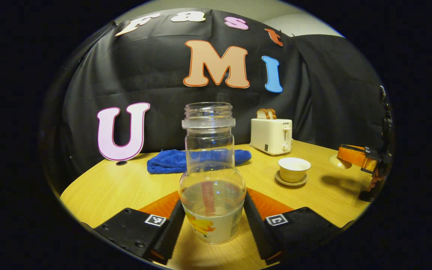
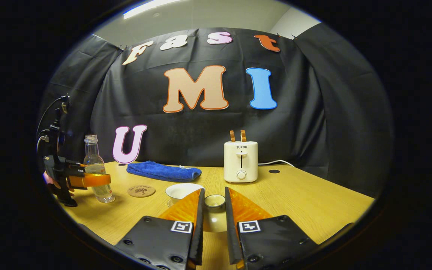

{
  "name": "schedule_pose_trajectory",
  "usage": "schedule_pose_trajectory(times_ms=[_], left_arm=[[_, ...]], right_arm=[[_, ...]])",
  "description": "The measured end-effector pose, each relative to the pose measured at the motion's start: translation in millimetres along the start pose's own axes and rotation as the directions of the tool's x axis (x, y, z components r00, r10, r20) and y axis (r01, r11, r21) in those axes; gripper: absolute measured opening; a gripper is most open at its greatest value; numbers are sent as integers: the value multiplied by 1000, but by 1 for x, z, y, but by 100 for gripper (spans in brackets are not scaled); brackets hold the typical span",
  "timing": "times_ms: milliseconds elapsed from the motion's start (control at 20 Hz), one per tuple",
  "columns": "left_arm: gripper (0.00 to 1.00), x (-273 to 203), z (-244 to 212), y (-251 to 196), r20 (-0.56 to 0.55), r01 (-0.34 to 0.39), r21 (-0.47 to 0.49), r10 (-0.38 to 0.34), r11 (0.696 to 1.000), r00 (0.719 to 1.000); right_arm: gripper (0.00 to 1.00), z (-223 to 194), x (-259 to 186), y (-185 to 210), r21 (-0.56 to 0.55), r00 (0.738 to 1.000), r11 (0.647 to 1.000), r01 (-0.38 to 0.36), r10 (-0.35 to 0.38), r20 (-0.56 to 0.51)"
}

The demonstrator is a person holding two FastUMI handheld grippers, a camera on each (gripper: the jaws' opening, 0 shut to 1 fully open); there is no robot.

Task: Open the teacup lid with one hand, grasp the water bottle and pour water into the teacup with the other hand; after pouring, place the water bottle on the coaster and then close the teacup lid.

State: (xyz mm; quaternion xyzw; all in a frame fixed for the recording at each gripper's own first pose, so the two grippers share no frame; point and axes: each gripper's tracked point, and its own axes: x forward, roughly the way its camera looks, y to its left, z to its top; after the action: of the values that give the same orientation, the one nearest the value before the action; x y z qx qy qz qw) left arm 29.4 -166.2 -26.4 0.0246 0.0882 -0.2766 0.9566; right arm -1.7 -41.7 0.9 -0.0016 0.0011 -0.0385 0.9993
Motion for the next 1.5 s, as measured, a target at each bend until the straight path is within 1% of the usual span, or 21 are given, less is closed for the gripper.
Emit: schedule_pose_trajectory(times_ms=[50, 150, 250, 350, 500, 600, 650, 700, 800, 850, 1000, 1050, 1100, 1200, 1250, 1300, 1350, 1500], left_arm=[[75, 0, -1, -2, -1, 3, 3, -3, 1000, 1000], [74, 3, 0, -4, -1, 2, 7, -2, 1000, 1000], [71, 6, 0, 0, -5, -23, 21, 23, 1000, 1000], [69, 14, 1, 3, -34, -64, 73, 66, 995, 997], [68, 25, 12, 1, -53, -95, 159, 104, 983, 993], [69, 34, 30, 0, -24, -116, 250, 126, 961, 992], [69, 38, 38, 1, -12, -132, 303, 142, 944, 990], [68, 41, 47, 2, -2, -149, 365, 161, 919, 987], [69, 50, 64, 2, 11, -176, 496, 197, 850, 980], [69, 53, 68, 1, 10, -177, 551, 205, 815, 979], [69, 71, 68, -6, -17, -157, 667, 225, 729, 974], [69, 74, 67, -6, -23, -153, 705, 237, 693, 971], [69, 78, 69, -7, -17, -153, 751, 250, 642, 968], [69, 86, 70, -12, -1, -143, 847, 269, 513, 963], [69, 90, 65, -17, -5, -120, 885, 266, 449, 964], [69, 93, 58, -19, -16, -99, 909, 271, 405, 963], [69, 91, 50, -20, -28, -78, 925, 270, 372, 963], [69, 96, 42, -29, -46, -41, 952, 274, 304, 961]], right_arm=[[31, 1, 0, 0, 0, 1000, 1000, 0, 0, 0], [31, 0, 0, -1, 0, 1000, 1000, 0, 0, 0], [31, 0, 0, 0, 2, 1000, 1000, 0, 0, -2], [31, 0, 0, 0, 1, 1000, 1000, 0, 0, -1], [31, 0, 0, -7, -1, 1000, 1000, 19, -19, 1], [31, 1, 0, -13, -1, 999, 999, 37, -37, 1], [31, 1, 0, -18, -1, 999, 999, 48, -48, 2], [31, 1, -1, -23, -2, 998, 998, 61, -61, 3], [31, 1, -2, -33, -2, 997, 997, 80, -80, 4], [31, 2, -2, -38, -3, 996, 996, 89, -89, 4], [31, 2, -3, -52, -3, 993, 993, 116, -116, 6], [31, 2, -3, -57, -4, 992, 992, 125, -125, 6], [31, 2, -3, -63, -3, 991, 991, 134, -134, 6], [31, 2, -5, -72, -3, 988, 988, 154, -154, 9], [31, 3, -4, -76, -3, 987, 987, 162, -162, 9], [31, 3, -4, -77, -3, 986, 986, 166, -165, 9], [30, 3, -4, -78, -3, 986, 986, 167, -167, 9], [30, 2, -4, -78, -4, 986, 986, 167, -167, 9]])
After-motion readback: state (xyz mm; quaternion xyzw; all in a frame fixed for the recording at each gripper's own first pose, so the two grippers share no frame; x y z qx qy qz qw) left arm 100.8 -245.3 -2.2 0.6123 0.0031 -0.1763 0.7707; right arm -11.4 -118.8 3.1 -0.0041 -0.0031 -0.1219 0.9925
